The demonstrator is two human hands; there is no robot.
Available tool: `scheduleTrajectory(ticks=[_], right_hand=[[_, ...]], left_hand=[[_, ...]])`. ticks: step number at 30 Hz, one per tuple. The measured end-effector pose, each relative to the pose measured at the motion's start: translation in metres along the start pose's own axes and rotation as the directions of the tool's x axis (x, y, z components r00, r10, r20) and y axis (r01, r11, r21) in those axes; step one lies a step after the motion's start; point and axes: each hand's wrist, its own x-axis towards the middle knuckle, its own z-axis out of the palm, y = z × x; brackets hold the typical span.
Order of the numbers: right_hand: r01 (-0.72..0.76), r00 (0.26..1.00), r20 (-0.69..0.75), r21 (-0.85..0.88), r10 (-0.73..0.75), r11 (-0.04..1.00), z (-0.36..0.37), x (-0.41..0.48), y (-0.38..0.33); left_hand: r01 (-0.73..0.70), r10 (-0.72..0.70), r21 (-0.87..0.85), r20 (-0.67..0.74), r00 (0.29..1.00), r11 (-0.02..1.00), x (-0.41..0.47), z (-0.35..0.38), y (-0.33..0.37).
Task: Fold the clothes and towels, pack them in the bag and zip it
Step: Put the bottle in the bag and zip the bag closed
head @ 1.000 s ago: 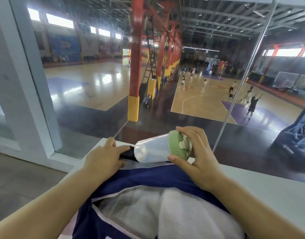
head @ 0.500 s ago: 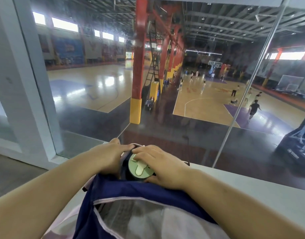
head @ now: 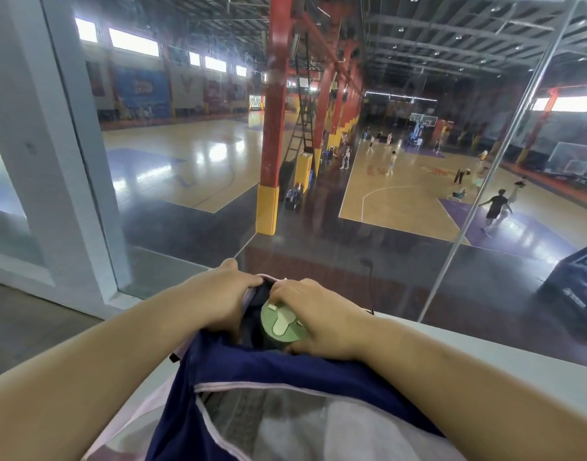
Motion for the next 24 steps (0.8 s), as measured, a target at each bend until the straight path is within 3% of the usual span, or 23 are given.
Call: scheduleTrajectory(ticks=[4, 10, 14, 16, 20, 24], right_hand=[[0.103, 0.995, 0.016, -0.168, -0.102, 0.980, 0.004, 0.004, -0.010], [0.082, 0.970, 0.230, 0.008, -0.081, 0.997, 0.003, 0.011, -0.012], [0.087, 0.939, 0.336, -0.040, -0.069, 0.995, 0.003, 0.003, -0.013], [0.035, 0.951, 0.307, -0.017, -0.028, 0.999, -0.004, -0.004, -0.012], [-0.140, 0.979, 0.153, 0.025, 0.134, 0.990, -0.032, -0.036, -0.015], [-0.234, 0.972, 0.034, 0.060, 0.232, 0.970, -0.054, -0.087, -0.016]], left_hand=[[-0.015, 0.009, 0.063, 0.088, 0.996, 0.998, -0.004, -0.019, 0.007], [-0.010, 0.004, 0.079, 0.066, 0.998, 0.997, -0.004, -0.014, -0.002], [-0.028, 0.028, -0.026, 0.013, 1.000, 0.999, -0.004, -0.008, -0.012], [-0.021, 0.019, -0.056, -0.040, 0.999, 0.998, -0.010, -0.007, -0.013], [0.001, 0.005, 0.038, -0.161, 0.987, 0.999, -0.029, -0.006, -0.002], [-0.164, 0.109, -0.168, -0.295, 0.949, 0.972, -0.056, -0.008, 0.025]])
